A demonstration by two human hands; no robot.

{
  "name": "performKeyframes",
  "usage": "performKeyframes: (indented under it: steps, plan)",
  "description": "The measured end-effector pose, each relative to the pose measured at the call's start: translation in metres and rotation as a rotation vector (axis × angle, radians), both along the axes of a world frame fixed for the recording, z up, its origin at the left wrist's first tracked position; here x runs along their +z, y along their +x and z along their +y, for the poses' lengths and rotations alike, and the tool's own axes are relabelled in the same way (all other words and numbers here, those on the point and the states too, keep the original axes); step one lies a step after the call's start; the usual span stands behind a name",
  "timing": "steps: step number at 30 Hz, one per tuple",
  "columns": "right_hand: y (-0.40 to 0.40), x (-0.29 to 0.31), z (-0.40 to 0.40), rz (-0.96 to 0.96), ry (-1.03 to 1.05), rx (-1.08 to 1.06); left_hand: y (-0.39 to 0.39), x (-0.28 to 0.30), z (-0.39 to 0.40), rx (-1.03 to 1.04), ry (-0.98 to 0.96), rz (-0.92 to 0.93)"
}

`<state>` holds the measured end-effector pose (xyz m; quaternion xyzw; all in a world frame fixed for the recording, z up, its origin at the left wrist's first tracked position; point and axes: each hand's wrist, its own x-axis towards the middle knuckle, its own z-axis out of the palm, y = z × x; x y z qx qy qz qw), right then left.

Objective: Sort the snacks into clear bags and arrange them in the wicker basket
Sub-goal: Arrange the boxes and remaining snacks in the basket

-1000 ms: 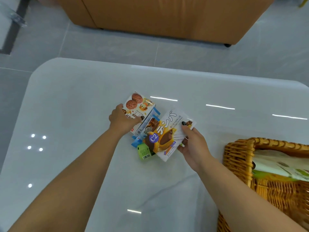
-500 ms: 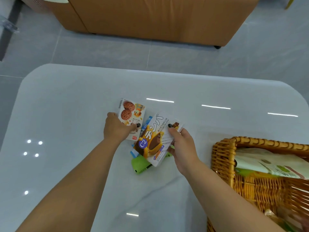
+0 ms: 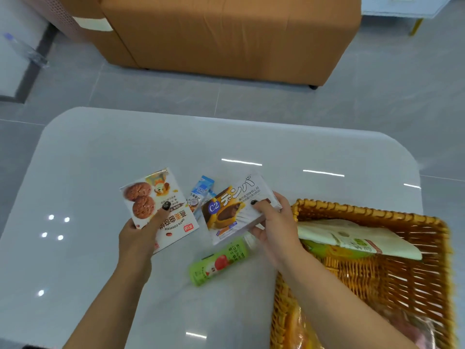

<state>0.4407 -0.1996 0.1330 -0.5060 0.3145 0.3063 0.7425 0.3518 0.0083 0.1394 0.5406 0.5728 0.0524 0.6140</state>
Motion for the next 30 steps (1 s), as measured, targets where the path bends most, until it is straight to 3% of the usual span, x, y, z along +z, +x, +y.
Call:
performKeyframes:
  steps: [8, 16, 21, 24, 30]
  plan:
    - [-0.001, 0.048, -0.084, -0.062, -0.053, -0.069, 0.017, 0.039, -0.102, -0.125, -0.174, -0.095]
    - [-0.009, 0.06, -0.152, -0.122, -0.081, -0.117, 0.041, 0.063, -0.161, -0.317, -0.385, -0.159]
    - [-0.02, 0.051, -0.187, -0.072, 0.083, -0.157, 0.047, 0.068, -0.186, -0.533, -0.495, -0.112]
    - [-0.029, 0.047, -0.204, -0.038, 0.14, -0.053, 0.047, 0.071, -0.196, -0.619, -0.53, -0.099]
    - [-0.031, 0.052, -0.228, -0.122, -0.087, 0.169, 0.043, 0.071, -0.199, -0.825, -0.49, -0.033]
